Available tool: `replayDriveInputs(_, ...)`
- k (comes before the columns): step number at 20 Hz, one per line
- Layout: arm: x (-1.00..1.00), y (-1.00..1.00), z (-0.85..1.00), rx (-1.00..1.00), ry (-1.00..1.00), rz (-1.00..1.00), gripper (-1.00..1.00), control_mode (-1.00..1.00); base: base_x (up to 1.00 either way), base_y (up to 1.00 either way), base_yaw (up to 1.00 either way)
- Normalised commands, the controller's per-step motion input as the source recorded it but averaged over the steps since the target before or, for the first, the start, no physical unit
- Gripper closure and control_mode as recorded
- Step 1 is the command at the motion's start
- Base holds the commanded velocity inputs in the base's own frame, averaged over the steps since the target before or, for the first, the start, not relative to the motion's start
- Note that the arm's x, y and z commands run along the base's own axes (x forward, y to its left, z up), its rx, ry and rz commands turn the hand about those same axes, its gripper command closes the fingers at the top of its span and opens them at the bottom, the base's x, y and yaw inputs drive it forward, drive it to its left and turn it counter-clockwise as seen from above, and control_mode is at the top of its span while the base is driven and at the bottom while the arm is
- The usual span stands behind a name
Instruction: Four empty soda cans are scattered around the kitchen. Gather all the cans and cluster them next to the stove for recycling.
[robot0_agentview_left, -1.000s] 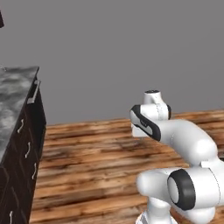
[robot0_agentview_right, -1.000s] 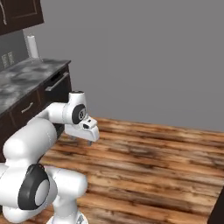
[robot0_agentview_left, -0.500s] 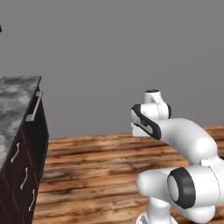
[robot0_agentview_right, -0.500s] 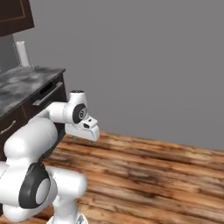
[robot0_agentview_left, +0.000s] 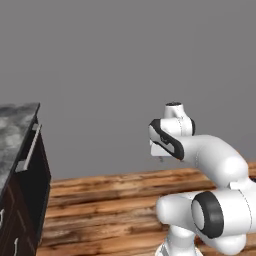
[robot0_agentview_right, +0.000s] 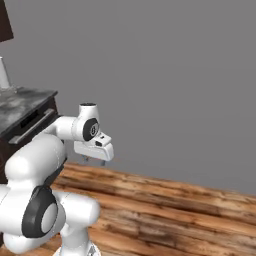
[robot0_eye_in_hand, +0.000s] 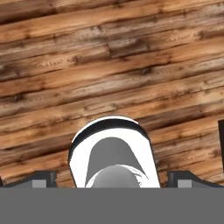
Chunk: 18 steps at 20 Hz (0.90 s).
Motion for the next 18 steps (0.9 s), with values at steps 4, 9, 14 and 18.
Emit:
replayDriveInputs(4,0.00,0.00,0.00,0.00,0.00,0.00,-1.00,1.00,0.33,-0.08,-0.28)
replayDriveInputs(9,0.00,0.00,0.00,0.00,0.00,0.00,-1.00,1.00,0.03,0.00,-0.39)
replayDriveInputs(14,0.00,0.00,0.00,0.00,0.00,0.00,-1.00,1.00,0.02,0.00,-0.39)
replayDriveInputs(18,0.00,0.00,0.00,0.00,0.00,0.00,-1.00,1.00,0.02,0.00,-0.40)
